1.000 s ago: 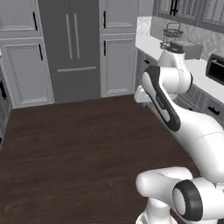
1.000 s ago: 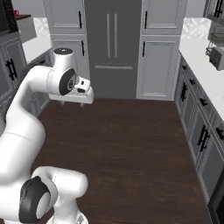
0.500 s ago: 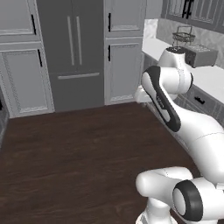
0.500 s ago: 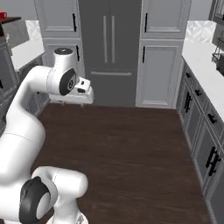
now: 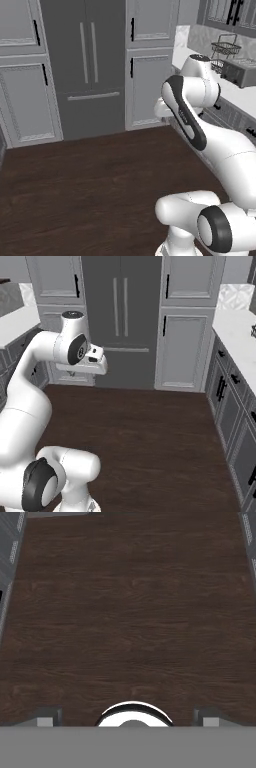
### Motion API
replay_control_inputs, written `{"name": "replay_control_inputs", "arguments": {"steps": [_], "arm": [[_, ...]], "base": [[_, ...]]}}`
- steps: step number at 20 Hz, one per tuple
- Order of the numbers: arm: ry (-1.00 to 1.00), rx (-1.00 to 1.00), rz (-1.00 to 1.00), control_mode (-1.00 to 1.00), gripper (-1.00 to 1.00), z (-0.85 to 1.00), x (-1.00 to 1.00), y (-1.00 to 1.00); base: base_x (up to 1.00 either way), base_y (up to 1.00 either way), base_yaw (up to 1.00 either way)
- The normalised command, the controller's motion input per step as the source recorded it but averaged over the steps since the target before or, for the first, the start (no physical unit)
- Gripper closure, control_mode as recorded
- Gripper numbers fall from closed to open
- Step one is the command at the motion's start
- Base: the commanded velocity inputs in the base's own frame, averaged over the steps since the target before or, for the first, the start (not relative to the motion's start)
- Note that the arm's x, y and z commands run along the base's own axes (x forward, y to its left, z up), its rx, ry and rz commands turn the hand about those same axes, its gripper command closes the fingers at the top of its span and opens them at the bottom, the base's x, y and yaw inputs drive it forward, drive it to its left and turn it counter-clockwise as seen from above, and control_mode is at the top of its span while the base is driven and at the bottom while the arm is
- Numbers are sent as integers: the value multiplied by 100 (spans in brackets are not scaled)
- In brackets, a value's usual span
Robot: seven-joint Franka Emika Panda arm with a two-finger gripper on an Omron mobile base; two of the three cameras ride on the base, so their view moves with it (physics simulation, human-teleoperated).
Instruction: Gather all objects into one cabinet and sort the glasses and bowls to opposite sides.
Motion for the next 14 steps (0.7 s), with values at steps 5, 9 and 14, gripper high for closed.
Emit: {"name": "replay_control_inputs", "arguments": {"steps": [5,9,14], "arm": [[0,0,0,100,-100,0,0,0],[0,0,0,100,-100,0,0,0],[0,0,0,100,-100,0,0,0]], "base": [[85,0,0],[88,0,5],[88,-2,18]]}}
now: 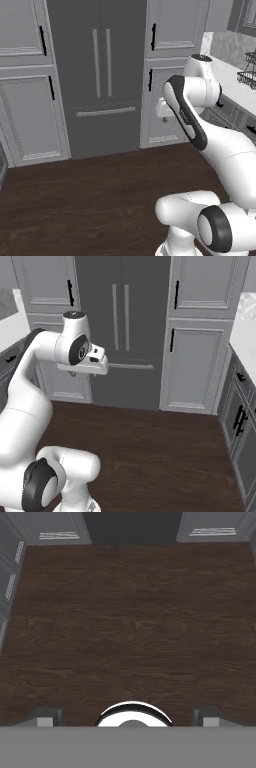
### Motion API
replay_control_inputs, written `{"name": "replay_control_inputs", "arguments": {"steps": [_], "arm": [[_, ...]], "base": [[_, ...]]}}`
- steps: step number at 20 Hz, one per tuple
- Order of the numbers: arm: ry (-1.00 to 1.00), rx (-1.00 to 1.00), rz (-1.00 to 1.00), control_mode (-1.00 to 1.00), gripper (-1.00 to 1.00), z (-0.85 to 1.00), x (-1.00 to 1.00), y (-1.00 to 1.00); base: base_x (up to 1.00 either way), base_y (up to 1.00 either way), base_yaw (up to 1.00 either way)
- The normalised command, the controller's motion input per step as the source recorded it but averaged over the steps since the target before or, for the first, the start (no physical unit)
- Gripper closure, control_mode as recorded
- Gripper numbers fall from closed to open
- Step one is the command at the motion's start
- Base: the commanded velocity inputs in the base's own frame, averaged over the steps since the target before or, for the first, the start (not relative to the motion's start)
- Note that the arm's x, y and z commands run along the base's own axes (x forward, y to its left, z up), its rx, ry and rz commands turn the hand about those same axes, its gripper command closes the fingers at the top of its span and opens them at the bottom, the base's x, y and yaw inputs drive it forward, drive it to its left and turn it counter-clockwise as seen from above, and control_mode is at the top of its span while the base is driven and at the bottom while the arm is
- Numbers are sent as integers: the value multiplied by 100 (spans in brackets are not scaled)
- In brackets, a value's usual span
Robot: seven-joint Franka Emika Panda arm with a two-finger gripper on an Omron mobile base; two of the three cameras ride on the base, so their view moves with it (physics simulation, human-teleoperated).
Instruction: Gather all objects into one cabinet and sort the glasses and bowls to opposite sides.
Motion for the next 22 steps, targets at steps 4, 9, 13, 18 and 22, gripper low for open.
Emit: {"name": "replay_control_inputs", "arguments": {"steps": [4,9,13,18,22], "arm": [[0,0,0,100,-100,0,0,0],[0,0,0,100,-100,0,0,0],[0,0,0,100,-100,0,0,0],[0,0,0,100,-100,0,0,0],[0,0,0,100,-100,0,0,0]], "base": [[88,-5,32],[82,-6,43],[85,-8,52],[75,-17,56],[54,-27,58]]}}
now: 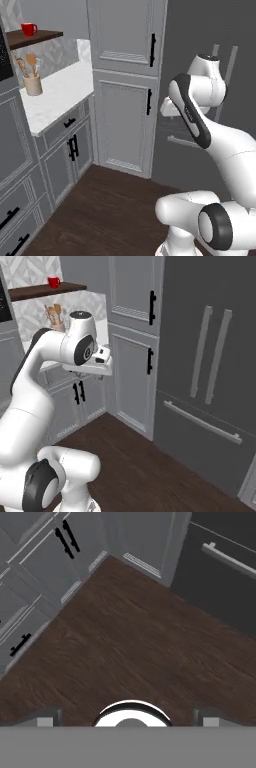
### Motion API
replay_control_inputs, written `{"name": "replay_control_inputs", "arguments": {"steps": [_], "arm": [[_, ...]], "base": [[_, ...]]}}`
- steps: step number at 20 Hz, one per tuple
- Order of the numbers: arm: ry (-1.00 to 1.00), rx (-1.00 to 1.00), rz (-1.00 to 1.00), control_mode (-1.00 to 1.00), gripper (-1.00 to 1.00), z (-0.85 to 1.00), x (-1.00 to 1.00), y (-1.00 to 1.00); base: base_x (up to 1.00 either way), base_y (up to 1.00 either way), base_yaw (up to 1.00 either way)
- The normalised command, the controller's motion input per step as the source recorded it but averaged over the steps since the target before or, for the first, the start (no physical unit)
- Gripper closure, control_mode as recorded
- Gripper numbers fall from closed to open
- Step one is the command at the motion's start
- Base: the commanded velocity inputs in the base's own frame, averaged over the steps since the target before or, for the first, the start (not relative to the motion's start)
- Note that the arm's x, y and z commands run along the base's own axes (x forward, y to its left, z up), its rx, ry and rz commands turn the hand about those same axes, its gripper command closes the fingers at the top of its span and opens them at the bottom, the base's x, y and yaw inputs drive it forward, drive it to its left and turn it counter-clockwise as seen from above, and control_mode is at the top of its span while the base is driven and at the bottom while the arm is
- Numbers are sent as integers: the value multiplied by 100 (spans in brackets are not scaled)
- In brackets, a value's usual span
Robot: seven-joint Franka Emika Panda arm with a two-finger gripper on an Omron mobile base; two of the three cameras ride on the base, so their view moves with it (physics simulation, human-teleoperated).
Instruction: Gather all objects into one cabinet and sort the glasses and bowls to opposite sides.
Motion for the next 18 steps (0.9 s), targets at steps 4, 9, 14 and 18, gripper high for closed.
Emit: {"name": "replay_control_inputs", "arguments": {"steps": [4,9,14,18], "arm": [[0,0,0,100,-100,0,0,0],[0,0,0,100,-100,0,0,0],[0,0,0,100,-100,0,0,0],[0,0,0,100,-100,0,0,0]], "base": [[45,-24,53],[65,-24,47],[72,-46,42],[62,-51,46]]}}
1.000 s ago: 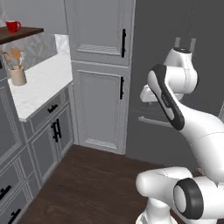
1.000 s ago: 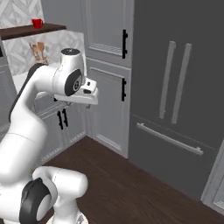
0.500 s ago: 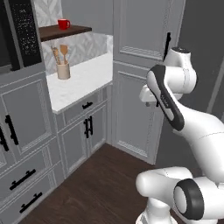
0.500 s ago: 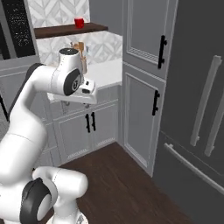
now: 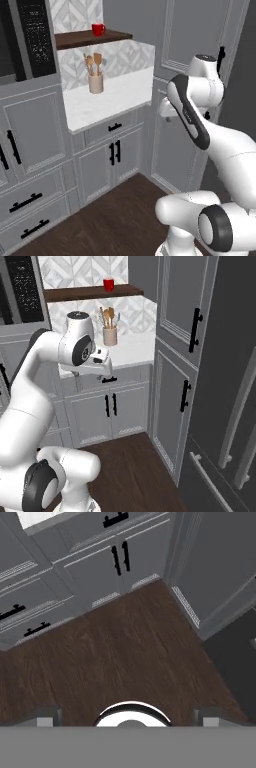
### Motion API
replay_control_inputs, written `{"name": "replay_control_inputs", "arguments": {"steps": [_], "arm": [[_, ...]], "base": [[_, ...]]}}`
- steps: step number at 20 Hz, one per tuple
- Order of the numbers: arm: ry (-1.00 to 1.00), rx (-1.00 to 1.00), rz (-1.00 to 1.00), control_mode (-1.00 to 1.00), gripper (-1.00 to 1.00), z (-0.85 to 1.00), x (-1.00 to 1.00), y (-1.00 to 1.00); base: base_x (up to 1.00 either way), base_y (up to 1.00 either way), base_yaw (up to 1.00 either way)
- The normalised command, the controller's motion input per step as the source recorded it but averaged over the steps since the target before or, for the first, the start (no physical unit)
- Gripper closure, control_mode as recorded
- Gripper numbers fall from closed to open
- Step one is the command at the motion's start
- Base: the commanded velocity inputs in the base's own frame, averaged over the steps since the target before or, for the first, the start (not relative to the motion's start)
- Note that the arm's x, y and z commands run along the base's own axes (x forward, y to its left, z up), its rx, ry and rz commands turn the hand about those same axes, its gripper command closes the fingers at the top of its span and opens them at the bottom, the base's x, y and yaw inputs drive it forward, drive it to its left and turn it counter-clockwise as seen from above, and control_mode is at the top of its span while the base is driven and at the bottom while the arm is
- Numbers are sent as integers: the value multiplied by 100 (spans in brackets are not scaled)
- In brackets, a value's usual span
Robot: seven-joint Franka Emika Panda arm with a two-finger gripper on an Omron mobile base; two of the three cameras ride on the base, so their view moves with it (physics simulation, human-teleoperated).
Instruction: Gather all objects into one cabinet and sort the glasses and bowls to opposite sides.
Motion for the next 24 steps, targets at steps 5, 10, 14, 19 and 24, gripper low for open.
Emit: {"name": "replay_control_inputs", "arguments": {"steps": [5,10,14,19,24], "arm": [[0,0,0,100,-100,0,0,0],[0,0,0,100,-100,0,0,0],[0,0,0,100,-100,0,0,0],[0,0,0,100,-100,0,0,0],[0,0,0,100,-100,0,0,0]], "base": [[61,-39,47],[80,-34,40],[71,-35,33],[53,-30,25],[39,-46,19]]}}
